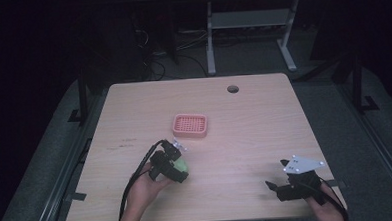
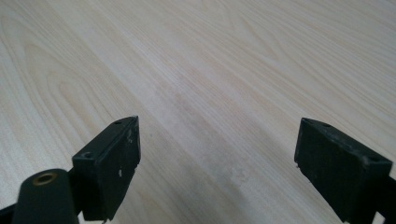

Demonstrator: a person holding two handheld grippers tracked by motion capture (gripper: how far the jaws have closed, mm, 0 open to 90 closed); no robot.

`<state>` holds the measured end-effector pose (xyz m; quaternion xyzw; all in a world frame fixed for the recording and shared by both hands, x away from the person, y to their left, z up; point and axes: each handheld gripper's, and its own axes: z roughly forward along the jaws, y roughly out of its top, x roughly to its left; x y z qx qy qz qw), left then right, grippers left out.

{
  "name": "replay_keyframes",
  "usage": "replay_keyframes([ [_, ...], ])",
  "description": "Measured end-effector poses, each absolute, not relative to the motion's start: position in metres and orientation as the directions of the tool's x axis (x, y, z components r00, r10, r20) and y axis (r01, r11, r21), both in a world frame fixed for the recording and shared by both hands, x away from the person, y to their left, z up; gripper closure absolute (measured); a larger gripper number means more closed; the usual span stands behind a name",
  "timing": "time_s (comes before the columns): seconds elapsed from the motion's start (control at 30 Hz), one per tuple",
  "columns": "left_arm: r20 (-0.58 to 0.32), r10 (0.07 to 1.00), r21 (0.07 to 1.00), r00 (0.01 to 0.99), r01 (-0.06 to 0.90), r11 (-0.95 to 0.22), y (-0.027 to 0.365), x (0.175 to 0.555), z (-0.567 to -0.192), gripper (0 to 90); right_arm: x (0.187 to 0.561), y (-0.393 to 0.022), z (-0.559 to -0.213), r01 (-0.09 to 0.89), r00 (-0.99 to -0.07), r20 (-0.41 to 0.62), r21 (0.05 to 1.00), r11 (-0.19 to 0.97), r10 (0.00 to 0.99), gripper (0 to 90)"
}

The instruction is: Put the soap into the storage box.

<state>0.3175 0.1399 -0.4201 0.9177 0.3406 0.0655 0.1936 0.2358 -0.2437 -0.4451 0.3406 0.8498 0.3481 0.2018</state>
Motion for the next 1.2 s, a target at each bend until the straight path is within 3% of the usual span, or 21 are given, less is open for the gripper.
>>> replay_keyframes([
  [1.2,-0.062,0.667,0.437,0.743,0.621,-0.651,0.154,0.338,-0.403,26.7,0.235,-0.240,-0.446,0.439,-0.687,-0.116,0.720,0.537,0.718,13.8],
])
